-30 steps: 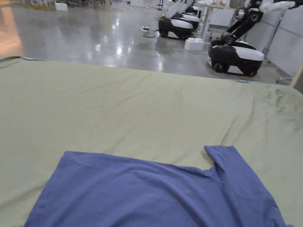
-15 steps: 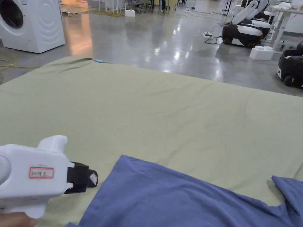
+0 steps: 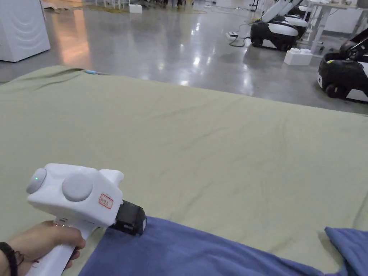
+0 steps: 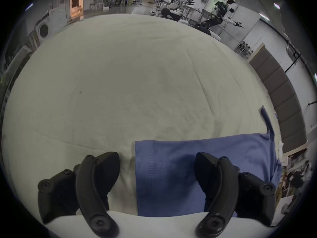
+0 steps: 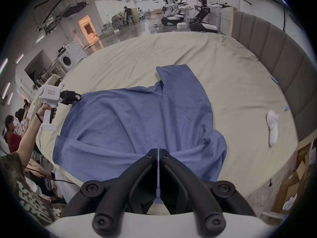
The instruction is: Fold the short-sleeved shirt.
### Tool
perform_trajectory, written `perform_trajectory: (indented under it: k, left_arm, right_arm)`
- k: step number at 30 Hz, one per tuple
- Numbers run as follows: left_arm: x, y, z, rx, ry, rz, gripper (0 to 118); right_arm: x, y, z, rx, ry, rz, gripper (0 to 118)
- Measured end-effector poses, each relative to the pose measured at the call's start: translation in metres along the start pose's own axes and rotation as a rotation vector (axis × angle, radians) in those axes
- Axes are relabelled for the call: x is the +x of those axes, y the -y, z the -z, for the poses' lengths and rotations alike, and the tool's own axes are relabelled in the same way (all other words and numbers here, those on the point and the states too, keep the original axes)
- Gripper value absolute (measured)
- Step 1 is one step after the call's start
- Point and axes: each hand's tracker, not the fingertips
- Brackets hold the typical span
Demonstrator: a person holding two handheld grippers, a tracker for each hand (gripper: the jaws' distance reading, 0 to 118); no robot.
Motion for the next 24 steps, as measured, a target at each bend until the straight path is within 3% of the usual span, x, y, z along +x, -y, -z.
perform_trajectory:
  k: [1,3,4,6,7,9,10,11,12,13,14,18,19,20,21,22,24]
  left_arm:
    - [0.003,0.000,-0.005,0.004,-0.025,0.008,74]
    - [0.005,-0.001,-0.013,-0.008,-0.068,0.030,17]
    - [0.006,-0.001,-0.017,-0.016,-0.050,0.026,7]
    - [0.005,0.001,-0.014,-0.058,0.063,-0.038,7]
    - [0.007,0.002,-0.011,-0.069,0.029,-0.038,7]
    - [0.013,0.004,-0.006,-0.070,0.000,-0.015,7]
    - [0.013,0.005,-0.003,-0.072,-0.005,-0.013,7]
    - [0.013,0.005,-0.003,-0.074,-0.011,-0.016,7]
    - [0.016,0.004,-0.004,-0.075,-0.012,-0.016,7]
    - [0.016,0.005,-0.004,-0.076,-0.013,-0.013,7]
    - [0.016,0.005,-0.004,-0.076,-0.012,-0.008,7]
    - [0.015,0.007,-0.004,-0.072,0.000,-0.003,7]
    - [0.015,0.008,-0.004,-0.071,0.005,-0.024,7]
    - [0.014,0.007,-0.005,-0.068,0.009,-0.044,7]
    - [0.013,0.008,-0.006,-0.066,0.014,-0.051,7]
    - [0.012,0.010,-0.008,-0.060,0.021,-0.051,7]
    - [0.009,0.011,-0.017,-0.048,0.056,-0.074,7]
  right_arm:
    - [0.001,-0.006,0.003,-0.001,0.004,-0.020,5]
    - [0.003,-0.018,0.008,0.001,0.013,-0.045,5]
    - [0.006,-0.027,0.012,0.010,0.013,-0.068,5]
    - [0.017,-0.051,0.025,0.036,0.032,-0.067,5]
    - [0.025,-0.064,0.033,0.036,0.035,-0.062,5]
    - [0.044,-0.092,0.056,0.056,0.054,-0.050,32]
    - [0.054,-0.105,0.071,0.033,0.083,-0.025,40]
    - [0.065,-0.117,0.088,-0.017,0.117,0.009,40]
    - [0.074,-0.127,0.108,-0.088,0.135,0.025,73]
    - [0.089,-0.131,0.126,-0.117,0.149,0.041,98]
    - [0.098,-0.135,0.140,-0.135,0.151,0.063,106]
    - [0.122,-0.138,0.181,-0.224,0.153,0.178,97]
    - [0.123,-0.136,0.187,-0.244,0.163,0.193,81]
    - [0.122,-0.134,0.190,-0.261,0.156,0.177,33]
    - [0.118,-0.131,0.190,-0.252,0.195,0.135,20]
    - [0.114,-0.130,0.184,-0.216,0.222,0.089,15]
    - [0.110,-0.132,0.172,-0.219,0.153,0.093,9]
